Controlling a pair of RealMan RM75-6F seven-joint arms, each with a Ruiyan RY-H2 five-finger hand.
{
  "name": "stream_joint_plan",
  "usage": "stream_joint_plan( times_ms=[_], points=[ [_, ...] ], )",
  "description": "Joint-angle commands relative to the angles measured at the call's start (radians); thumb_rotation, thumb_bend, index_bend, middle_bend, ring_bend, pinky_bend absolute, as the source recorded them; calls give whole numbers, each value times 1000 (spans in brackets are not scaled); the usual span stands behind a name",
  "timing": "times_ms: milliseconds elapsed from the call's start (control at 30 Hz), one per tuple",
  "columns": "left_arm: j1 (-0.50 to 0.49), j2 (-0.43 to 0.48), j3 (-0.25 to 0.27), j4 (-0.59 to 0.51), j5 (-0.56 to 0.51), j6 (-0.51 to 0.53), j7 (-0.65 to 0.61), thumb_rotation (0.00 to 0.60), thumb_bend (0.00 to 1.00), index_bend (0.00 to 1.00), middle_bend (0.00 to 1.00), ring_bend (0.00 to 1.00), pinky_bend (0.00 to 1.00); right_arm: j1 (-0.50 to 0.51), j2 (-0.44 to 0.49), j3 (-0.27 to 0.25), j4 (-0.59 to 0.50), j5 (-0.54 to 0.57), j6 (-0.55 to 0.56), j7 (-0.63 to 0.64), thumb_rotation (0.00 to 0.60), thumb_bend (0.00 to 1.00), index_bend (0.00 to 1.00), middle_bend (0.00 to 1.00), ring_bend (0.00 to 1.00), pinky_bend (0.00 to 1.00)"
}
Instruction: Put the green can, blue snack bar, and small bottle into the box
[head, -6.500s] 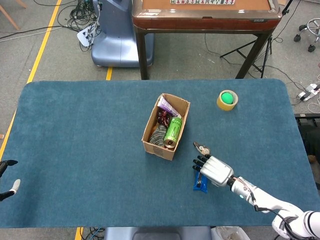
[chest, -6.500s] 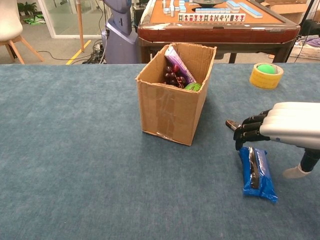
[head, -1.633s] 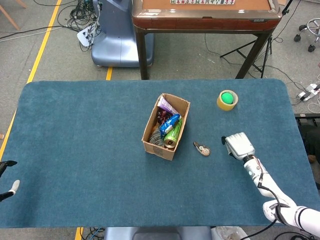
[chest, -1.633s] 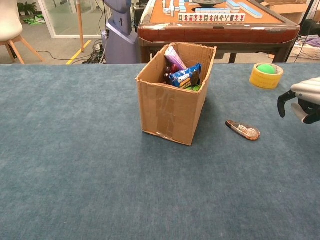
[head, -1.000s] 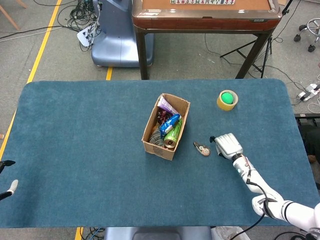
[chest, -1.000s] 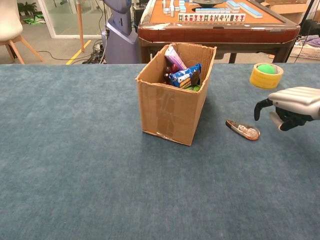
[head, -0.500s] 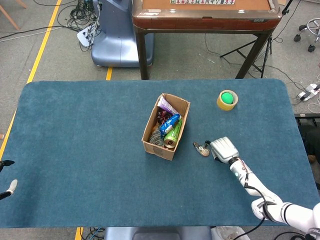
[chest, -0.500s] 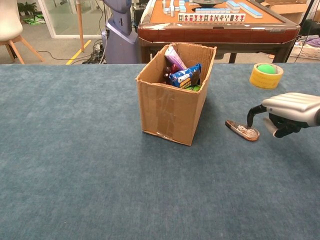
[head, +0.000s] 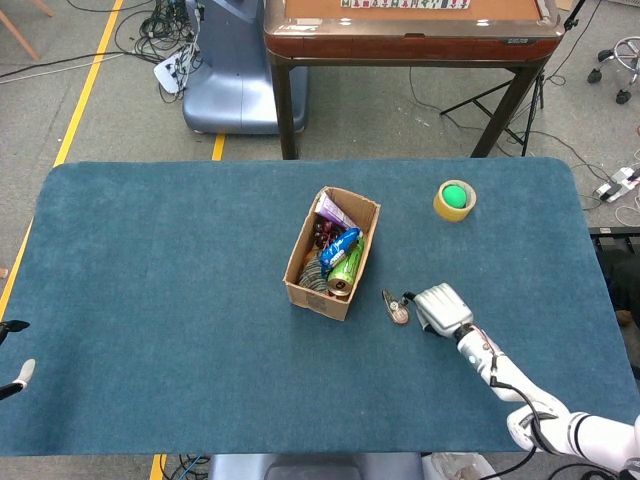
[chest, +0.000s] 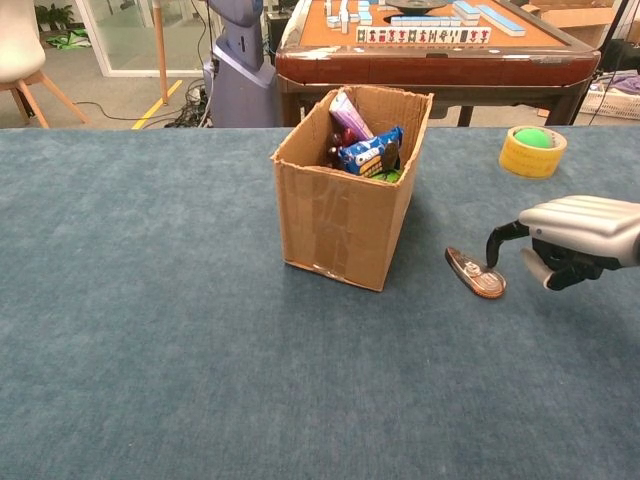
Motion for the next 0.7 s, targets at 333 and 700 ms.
stream_joint_plan(
  times_ms=[333,700],
  points=[
    [0,0,1,-2,-1,-1,4,600,311,293,317,273,450,-14,29,-35,-64,-51,11,19,600,1000,332,1000,1000,1000],
    [1,2,0,-5,-3,1,2,600,311,293,318,273,451,-5,59,-51,-93,-86,-10,81,600,1000,332,1000,1000,1000]
  ],
)
